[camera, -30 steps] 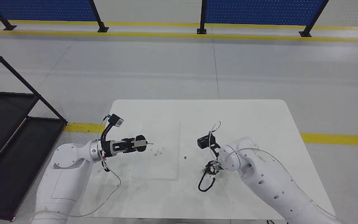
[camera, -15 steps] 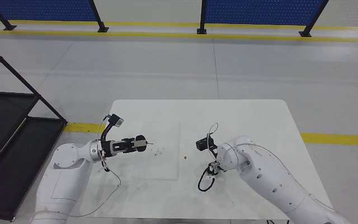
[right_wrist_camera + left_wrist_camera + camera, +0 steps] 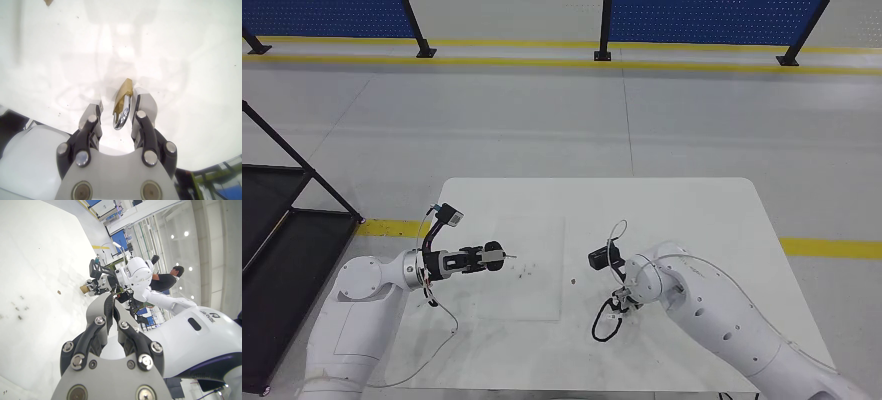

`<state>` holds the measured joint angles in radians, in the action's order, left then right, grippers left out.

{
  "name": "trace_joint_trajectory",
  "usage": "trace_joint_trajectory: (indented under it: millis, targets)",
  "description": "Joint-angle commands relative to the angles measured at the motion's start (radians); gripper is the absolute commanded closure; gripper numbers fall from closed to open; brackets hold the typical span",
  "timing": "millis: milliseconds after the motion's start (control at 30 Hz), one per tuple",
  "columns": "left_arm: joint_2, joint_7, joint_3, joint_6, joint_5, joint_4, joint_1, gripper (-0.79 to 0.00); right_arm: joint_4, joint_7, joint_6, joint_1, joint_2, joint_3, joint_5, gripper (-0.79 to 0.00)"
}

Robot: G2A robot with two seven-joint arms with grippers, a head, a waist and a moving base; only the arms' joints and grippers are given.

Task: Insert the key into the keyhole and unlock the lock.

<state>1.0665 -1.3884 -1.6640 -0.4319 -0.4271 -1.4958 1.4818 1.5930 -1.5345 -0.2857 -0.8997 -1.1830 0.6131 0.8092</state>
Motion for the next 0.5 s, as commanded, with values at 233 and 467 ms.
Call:
trace_joint_trajectory:
  millis: [233, 467]
  targets:
    - [0.0, 0.0, 0.0, 0.0, 0.0, 0.0, 0.0, 0.0, -0.032, 0.006, -0.006, 0.009, -0.014, -0.009, 0.001, -0.117]
    - [0.0, 0.0, 0.0, 0.0, 0.0, 0.0, 0.0, 0.0, -0.039, 0.012, -0.012, 0.005, -0.018, 0.005, -0.007, 0.0]
